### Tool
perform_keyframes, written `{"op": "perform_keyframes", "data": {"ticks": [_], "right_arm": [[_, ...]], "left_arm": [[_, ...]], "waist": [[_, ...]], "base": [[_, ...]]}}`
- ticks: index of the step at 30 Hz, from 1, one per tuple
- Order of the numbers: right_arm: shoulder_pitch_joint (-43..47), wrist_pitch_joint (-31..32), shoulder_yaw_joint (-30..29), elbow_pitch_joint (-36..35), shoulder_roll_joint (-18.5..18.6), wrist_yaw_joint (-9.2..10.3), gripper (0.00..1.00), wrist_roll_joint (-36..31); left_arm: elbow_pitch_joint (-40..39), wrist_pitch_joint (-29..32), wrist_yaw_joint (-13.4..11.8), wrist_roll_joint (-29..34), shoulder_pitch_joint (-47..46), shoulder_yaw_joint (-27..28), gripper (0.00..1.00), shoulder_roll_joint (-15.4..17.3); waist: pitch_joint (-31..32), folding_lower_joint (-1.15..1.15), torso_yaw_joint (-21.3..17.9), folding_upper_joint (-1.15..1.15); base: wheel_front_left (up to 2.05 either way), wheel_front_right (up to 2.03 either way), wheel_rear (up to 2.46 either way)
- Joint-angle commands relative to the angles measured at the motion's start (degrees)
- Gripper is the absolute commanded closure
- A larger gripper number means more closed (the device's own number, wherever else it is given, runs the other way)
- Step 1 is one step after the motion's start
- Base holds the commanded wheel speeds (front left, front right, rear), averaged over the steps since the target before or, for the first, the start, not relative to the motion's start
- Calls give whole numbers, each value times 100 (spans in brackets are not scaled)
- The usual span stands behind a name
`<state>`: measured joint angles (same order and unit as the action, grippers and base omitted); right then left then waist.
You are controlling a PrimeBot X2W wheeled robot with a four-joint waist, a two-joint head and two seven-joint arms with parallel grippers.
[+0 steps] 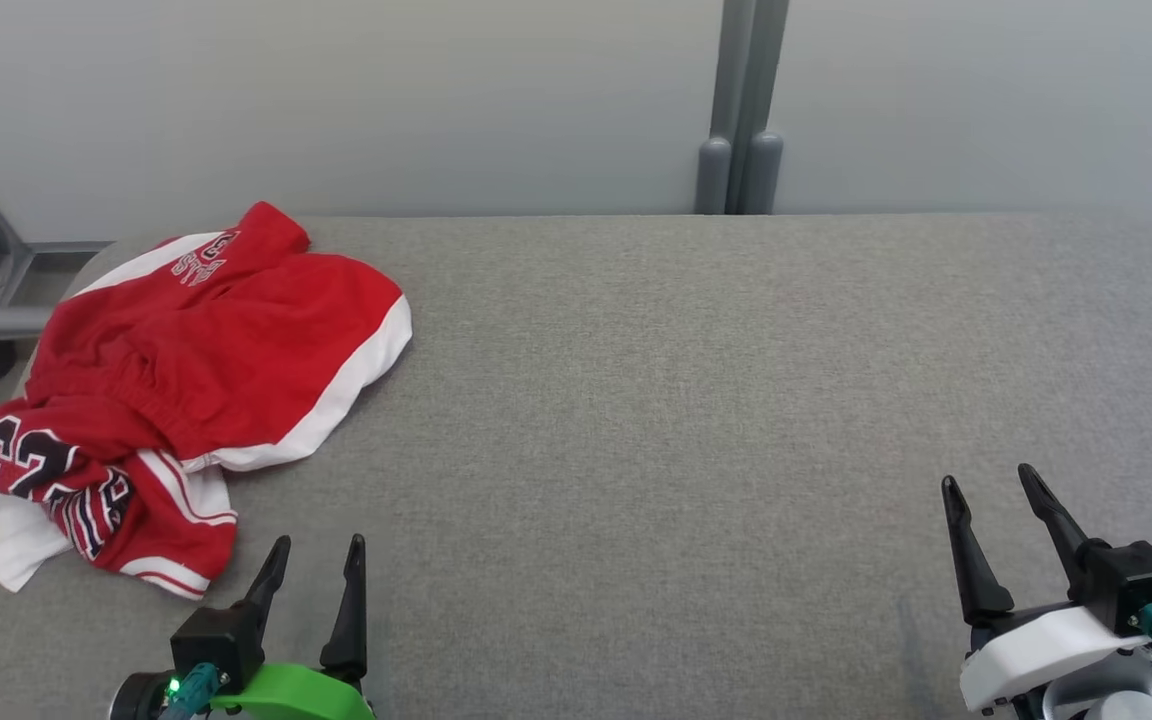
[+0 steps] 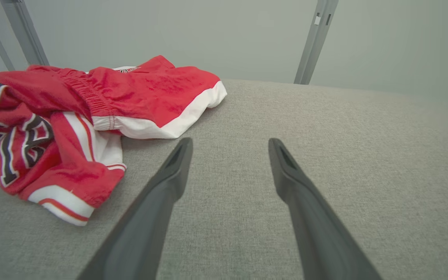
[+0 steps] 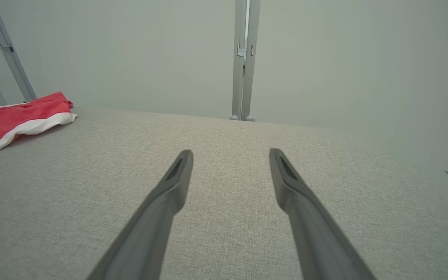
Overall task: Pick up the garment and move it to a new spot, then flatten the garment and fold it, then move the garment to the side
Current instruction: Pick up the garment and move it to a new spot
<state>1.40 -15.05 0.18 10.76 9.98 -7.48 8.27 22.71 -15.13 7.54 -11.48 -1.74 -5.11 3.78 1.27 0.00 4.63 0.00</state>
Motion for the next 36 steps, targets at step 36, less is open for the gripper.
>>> {"op": "perform_keyframes", "data": {"ticks": [36], "right_arm": [[-359,-20,600,-187,48,-1,0,25]], "left_arm": [[118,-4,-10,-392,-687,370,0,-28]], "waist": [[-413,0,1981,0]], "base": [[0,0,0]]}}
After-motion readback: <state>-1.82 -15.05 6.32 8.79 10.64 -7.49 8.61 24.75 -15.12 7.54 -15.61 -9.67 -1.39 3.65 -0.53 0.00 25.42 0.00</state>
